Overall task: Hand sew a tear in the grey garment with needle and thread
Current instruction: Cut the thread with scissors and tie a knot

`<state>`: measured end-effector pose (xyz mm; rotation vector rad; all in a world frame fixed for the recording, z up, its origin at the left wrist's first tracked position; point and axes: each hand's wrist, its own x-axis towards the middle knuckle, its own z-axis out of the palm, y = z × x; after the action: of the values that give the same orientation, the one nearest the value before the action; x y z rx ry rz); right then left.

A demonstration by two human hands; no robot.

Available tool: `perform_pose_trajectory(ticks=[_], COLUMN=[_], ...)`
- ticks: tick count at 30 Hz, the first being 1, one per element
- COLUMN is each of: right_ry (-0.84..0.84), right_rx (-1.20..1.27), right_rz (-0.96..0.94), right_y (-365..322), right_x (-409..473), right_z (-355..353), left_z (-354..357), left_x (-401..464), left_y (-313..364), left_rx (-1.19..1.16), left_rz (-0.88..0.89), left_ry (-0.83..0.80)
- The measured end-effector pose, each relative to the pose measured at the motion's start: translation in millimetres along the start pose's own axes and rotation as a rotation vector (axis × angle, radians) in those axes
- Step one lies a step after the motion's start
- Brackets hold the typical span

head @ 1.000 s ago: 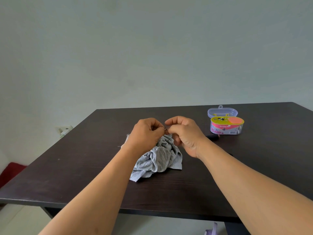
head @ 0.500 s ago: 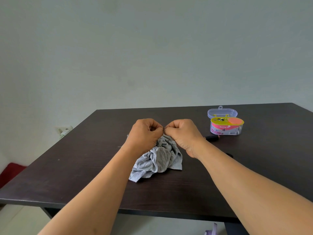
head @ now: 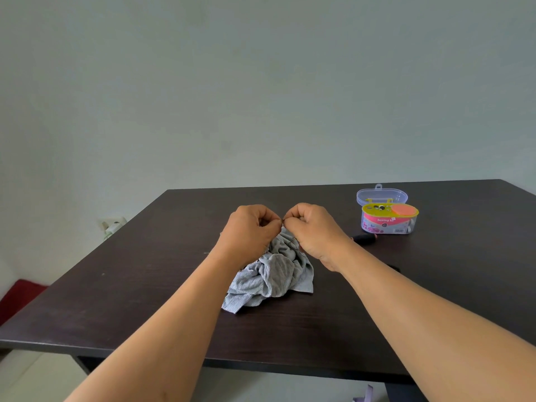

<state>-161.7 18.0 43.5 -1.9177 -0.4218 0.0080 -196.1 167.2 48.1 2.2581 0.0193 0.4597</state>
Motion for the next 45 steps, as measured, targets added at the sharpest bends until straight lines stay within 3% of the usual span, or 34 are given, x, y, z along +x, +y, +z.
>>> perform_pose_trajectory(ticks=[7, 13, 22, 36, 45], right_ry=[0.061, 0.081, -0.01, 0.022, 0.084], right_rx=[-0.001, -0.158, 0.042, -0.079, -0.136], right_rz=[-0.016, -0.084, -0.032, -0.124, -0.329], right_y=[-2.4, 2.7, 1.4, 8.1, 7.7], right_x=[1.9, 3.6, 3.4, 7.2, 7.9], right_z=[-1.8, 0.0, 2.7, 3.0, 1.4], left_z=[-2.8, -3.4, -2.1, -3.3, -7.5], left_x=[-0.4, 0.7, 0.0, 1.3, 4.3], left_y=[-2.0, -1.9, -0.3, -11.2, -2.7], left_rx=[-0.001, -0.003, -0.02, 0.0, -0.636], left_rz=[-0.002, 0.001, 0.008, -0.03, -0.403], left_ry=[0.0, 0.011, -0.01, -0.015, -0.221])
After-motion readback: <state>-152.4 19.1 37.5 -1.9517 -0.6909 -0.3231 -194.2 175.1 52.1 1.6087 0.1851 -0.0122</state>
